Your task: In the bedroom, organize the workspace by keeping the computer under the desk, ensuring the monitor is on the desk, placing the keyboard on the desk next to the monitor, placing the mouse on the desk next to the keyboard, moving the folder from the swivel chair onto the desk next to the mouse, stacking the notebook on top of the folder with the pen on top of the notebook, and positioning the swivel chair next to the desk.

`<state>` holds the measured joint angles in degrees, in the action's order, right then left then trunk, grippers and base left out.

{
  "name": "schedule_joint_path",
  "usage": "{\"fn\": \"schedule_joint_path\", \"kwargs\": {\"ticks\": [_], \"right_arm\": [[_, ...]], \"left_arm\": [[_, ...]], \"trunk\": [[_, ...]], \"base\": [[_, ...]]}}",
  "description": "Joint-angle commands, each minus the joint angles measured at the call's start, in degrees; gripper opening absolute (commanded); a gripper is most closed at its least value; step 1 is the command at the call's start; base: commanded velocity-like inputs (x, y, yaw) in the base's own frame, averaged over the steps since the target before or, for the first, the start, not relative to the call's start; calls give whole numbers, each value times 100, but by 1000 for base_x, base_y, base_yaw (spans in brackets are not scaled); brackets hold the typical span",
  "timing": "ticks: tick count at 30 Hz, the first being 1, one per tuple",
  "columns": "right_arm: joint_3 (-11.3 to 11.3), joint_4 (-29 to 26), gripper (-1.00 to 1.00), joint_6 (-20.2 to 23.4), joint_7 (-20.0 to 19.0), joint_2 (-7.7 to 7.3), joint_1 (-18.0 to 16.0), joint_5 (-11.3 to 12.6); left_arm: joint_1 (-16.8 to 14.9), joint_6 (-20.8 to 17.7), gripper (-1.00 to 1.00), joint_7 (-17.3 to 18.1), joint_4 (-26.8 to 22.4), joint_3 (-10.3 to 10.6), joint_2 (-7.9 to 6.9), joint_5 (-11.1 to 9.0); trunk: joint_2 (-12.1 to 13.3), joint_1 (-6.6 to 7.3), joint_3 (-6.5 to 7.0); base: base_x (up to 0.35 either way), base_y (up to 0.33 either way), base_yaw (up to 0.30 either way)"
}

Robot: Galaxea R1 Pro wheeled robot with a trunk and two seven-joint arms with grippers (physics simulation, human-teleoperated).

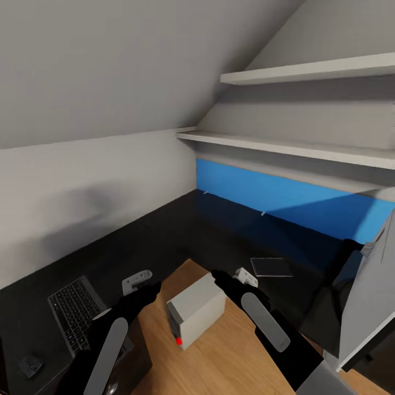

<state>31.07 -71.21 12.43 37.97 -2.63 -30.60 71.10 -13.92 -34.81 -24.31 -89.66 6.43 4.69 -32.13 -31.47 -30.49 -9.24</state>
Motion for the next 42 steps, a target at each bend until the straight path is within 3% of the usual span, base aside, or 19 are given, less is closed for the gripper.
{"fn": "schedule_joint_path", "kwargs": {"ticks": [1, 24, 42], "right_arm": [[12, -7, 100, 15, 35, -2, -8, 23], [13, -7, 100, 14, 44, 1, -8, 19], [13, -5, 100, 17, 40, -1, -8, 18]], "left_arm": [[-5, -11, 100, -56, -8, 4, 3, -62], [-5, -10, 100, -48, -8, -1, -3, -57], [-5, -8, 100, -48, -8, -2, -3, -48]], "trunk": [[-10, -3, -11], [-10, -3, -11], [-10, -3, -11]], "base": [[17, 0, -18], [96, 0, -2], [270, 0, 0]]}}
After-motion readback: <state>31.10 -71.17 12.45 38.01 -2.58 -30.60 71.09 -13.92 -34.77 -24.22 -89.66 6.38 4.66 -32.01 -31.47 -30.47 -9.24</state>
